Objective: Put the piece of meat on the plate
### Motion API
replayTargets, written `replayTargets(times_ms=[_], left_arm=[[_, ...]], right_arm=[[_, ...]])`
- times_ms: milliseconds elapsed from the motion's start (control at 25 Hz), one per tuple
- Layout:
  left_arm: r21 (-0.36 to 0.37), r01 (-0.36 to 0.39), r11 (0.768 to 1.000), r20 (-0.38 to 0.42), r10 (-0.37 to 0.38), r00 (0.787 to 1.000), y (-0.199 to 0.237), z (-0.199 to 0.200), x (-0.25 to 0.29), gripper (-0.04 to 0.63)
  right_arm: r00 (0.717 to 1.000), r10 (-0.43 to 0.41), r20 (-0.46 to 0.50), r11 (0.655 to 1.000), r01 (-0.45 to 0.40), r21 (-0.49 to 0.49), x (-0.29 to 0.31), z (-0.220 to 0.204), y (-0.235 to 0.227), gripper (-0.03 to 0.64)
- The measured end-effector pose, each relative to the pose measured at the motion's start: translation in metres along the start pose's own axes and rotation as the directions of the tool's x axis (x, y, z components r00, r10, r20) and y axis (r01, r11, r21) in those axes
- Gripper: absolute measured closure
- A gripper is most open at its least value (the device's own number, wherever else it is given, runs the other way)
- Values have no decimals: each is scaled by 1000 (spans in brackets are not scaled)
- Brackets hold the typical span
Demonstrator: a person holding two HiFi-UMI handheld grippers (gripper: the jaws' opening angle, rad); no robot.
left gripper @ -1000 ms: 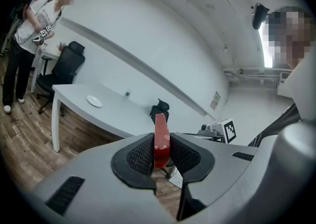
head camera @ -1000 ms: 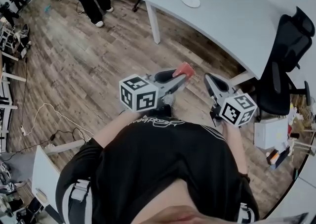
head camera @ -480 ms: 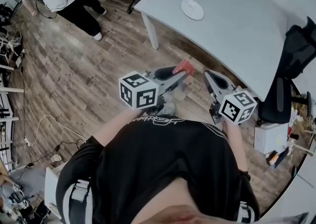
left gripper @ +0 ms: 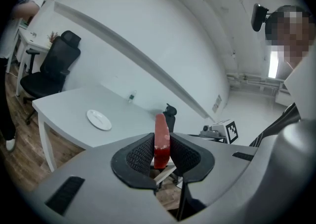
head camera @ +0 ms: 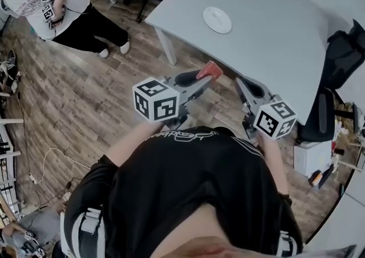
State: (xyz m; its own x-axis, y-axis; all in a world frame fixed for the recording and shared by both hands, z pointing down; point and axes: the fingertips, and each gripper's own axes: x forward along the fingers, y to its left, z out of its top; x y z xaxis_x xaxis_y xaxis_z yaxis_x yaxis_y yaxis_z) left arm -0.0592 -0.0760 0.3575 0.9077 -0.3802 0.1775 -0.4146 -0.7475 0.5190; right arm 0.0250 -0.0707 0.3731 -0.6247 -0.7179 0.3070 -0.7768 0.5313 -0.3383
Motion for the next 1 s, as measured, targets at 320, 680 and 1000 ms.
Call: replayTargets(times_ms=[320, 680, 1000], left_arm=[[-22, -5, 1000, -1, 5, 1000, 21, 10, 27, 503], [-49, -66, 997, -13, 65, 998, 71, 38, 65, 503], [-84, -87, 993, -13, 86, 996, 116, 68, 114, 503]], right_arm=[[1000, 5, -10, 1000, -5, 2, 16, 12, -31, 600], [998, 44, -39, 999, -43, 31, 60, 35, -88, 600], [997, 47, -65, 998, -45, 45, 95, 59, -146, 600]])
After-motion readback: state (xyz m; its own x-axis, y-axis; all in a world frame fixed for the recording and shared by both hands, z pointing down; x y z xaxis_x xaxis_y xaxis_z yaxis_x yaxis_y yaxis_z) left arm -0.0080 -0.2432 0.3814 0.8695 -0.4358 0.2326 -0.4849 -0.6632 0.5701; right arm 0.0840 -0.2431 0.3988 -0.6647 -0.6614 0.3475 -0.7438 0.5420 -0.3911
